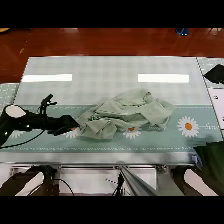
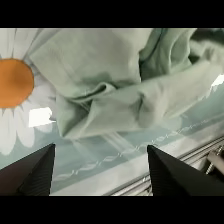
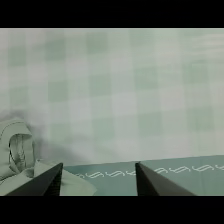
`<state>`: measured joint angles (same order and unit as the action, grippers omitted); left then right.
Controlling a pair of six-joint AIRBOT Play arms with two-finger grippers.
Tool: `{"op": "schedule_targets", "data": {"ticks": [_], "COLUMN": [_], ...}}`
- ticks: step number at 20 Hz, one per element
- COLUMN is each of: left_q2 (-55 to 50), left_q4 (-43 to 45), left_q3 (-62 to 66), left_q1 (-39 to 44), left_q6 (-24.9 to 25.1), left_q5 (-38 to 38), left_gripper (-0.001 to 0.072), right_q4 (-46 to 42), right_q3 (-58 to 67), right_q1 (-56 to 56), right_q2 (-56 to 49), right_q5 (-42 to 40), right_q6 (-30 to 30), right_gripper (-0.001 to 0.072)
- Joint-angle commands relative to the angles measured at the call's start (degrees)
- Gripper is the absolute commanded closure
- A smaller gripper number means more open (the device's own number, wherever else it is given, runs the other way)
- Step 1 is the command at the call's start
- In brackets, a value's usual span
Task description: Fold the shirts.
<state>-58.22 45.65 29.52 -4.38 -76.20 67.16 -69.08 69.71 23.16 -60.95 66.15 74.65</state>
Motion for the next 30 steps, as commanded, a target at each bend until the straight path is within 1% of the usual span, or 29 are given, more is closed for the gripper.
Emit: {"op": "schedule_targets", "data": {"ticks": [1,3,5,7,8,9,10,11,12,13,15,16,18,19,21,24,30], "left_q2": [-6.4,-10.5,-14.6,-18.1,-19.9,-21.6,-23.1,-24.1,-24.3,-24.1,-23.5,-23.1,-22.1,-21.4,-20.2,-18.9,-18.5], "left_q4": [-7.1,-10.8,-15.3,-17.6,-17.8,-17.8,-17.9,-17.9,-17.8,-17.8,-17.8,-17.8,-17.7,-17.6,-17.6,-17.6,-17.6], "left_q3": [-0.7,-0.6,-0.4,0.2,0.7,1.2,1.9,2.5,2.8,3.1,3.4,3.4,3.4,3.4,3.4,3.4,3.4], "left_q1": [-0.6,-0.5,0.5,2.4,3.6,4.6,5.4,6.1,6.5,6.5,6.2,6.0,5.7,5.6,5.1,4.6,4.6], "left_q6": [3.9,6.0,9.1,9.5,9.2,8.2,8.0,8.1,8.3,9.5,11.1,11.8,12.8,12.8,13.6,14.1,14.0], "left_q5": [-4.2,-5.7,-6.8,-8.6,-9.6,-10.0,-10.0,-9.6,-9.4,-8.7,-7.1,-6.6,-5.6,-5.6,-5.6,-5.1,-5.0], "left_gripper": [0.0043,0.0043,0.0044,0.0057,0.0129,0.0219,0.0346,0.0545,0.0633,0.0683,0.0682,0.0683,0.0683,0.0683,0.0683,0.0683,0.0683], "right_q4": [0.4,0.5,0.5,0.7,0.7,0.7,0.6,0.6,0.3,-1.5,-4.0,-2.7,3.3,5.9,9.0,15.6,15.5], "right_q3": [-0.9,-0.9,-0.9,-0.9,-0.9,-0.9,-0.9,-0.9,-0.9,-0.9,-1.3,-2.2,-5.1,-6.9,-9.6,-12.8,-13.5], "right_q1": [0.2,0.2,0.2,0.2,0.2,0.2,0.2,0.2,0.2,0.2,0.8,1.9,4.3,4.9,5.0,4.8,3.6], "right_q2": [0.0,0.0,0.0,0.0,0.0,0.0,0.0,0.0,0.0,0.0,-1.5,-2.9,-6.4,-8.4,-12.1,-17.2,-24.3], "right_q5": [-0.1,0.0,0.1,0.4,0.7,1.0,1.2,1.2,1.2,1.1,2.4,3.1,4.9,5.5,5.7,3.7,0.3], "right_q6": [-0.2,-0.2,-0.2,-0.2,-0.2,-0.2,-0.2,-0.3,-0.4,-0.4,-0.4,-0.4,-0.9,-1.5,-2.0,-3.0,-3.0], "right_gripper": [0.0171,0.0171,0.0171,0.0171,0.0171,0.0171,0.0171,0.0171,0.0171,0.0171,0.0171,0.0171,0.0155,0.0120,0.0120,0.0120,0.0124]}}
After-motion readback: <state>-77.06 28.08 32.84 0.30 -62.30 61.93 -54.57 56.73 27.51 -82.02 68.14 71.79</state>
